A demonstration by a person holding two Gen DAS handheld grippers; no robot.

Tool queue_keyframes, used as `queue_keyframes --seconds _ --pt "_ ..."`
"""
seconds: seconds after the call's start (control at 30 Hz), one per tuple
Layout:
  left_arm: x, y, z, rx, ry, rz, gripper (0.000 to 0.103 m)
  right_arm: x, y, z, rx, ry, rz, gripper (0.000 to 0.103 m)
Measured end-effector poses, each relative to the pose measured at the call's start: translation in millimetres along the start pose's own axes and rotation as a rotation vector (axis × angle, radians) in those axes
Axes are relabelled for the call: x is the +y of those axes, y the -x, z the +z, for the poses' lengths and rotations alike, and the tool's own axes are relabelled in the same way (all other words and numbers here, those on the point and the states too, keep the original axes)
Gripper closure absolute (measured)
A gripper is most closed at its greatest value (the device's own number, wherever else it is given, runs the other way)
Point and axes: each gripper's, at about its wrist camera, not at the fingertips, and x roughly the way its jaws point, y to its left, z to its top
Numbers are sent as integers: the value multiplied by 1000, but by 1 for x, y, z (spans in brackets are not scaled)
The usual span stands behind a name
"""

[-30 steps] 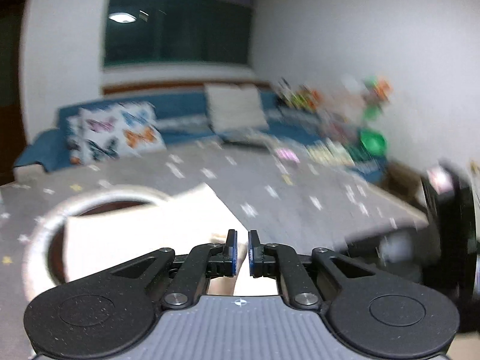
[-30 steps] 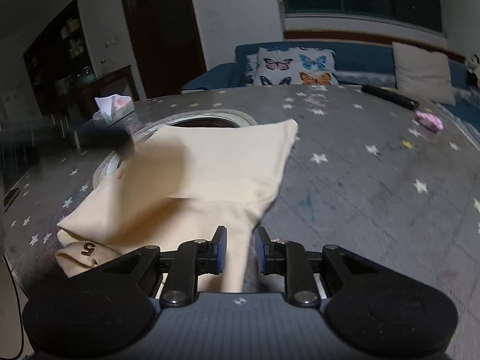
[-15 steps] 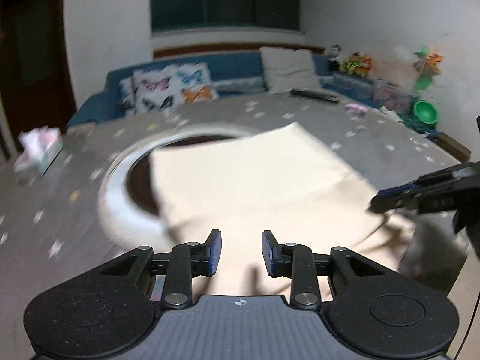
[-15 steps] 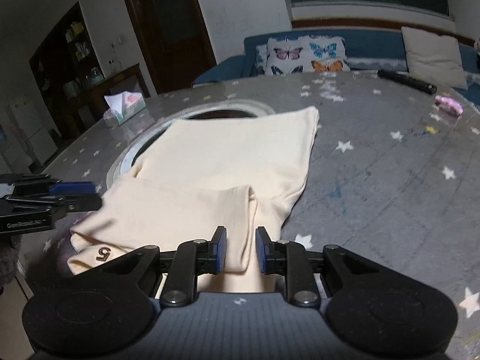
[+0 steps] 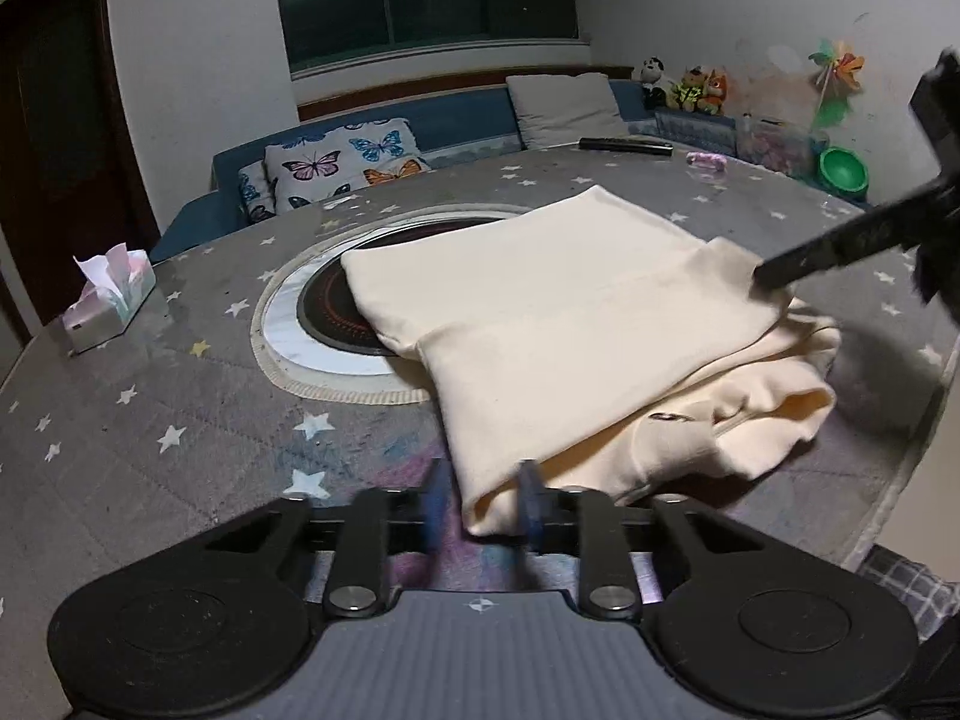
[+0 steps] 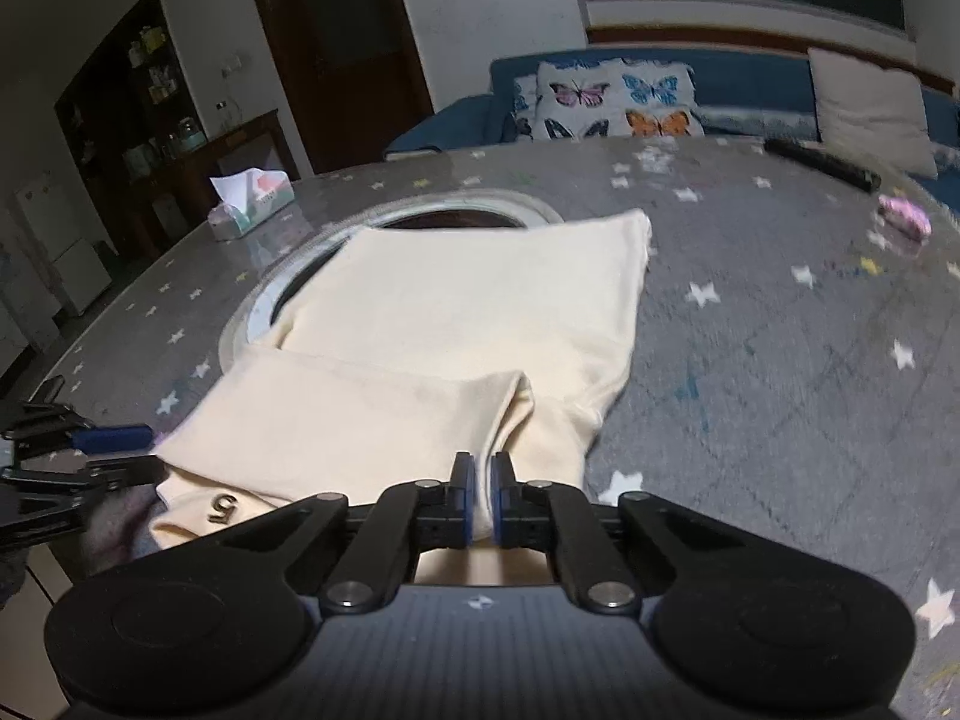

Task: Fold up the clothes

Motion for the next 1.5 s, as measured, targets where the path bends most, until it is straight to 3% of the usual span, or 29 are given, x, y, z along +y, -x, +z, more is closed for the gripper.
queue_keyframes --seconds 0.03,0.2,0.4,0.5,0.63,0.83,0.93,1.07,1.23,1.37,1.47,1.5 --pt "1 0 -1 -4 -1 7 96 3 4 2 -9 8 2 98" --pt "2 11 -5 -46 1 46 100 13 18 5 -33 22 17 98" --pt "7 7 -8 1 -2 39 99 -1 0 -18 39 -27 -19 92" --pt "17 12 -1 11 4 29 95 -3 11 -12 4 -6 -35 89" --pt "27 17 17 -36 16 51 95 -1 17 3 -52 50 -57 89" --pt "17 -18 52 -68 5 1 96 9 -8 13 -59 96 -24 89" --pt "8 -45 62 -46 -10 -31 96 19 -19 11 -48 149 -12 89" --pt "-1 -73 61 -3 -44 -28 97 20 -28 5 -9 189 -13 89" --pt "3 -75 57 -3 -40 -22 97 8 -31 7 -18 187 -56 94" --pt "7 -76 54 -1 -23 -17 97 3 -24 6 -27 160 -70 83" --pt "6 -76 54 -5 -26 -13 97 -4 -25 1 -19 125 -72 87" --pt "6 -75 54 -5 -27 -11 97 -4 -26 0 -23 118 -72 99"
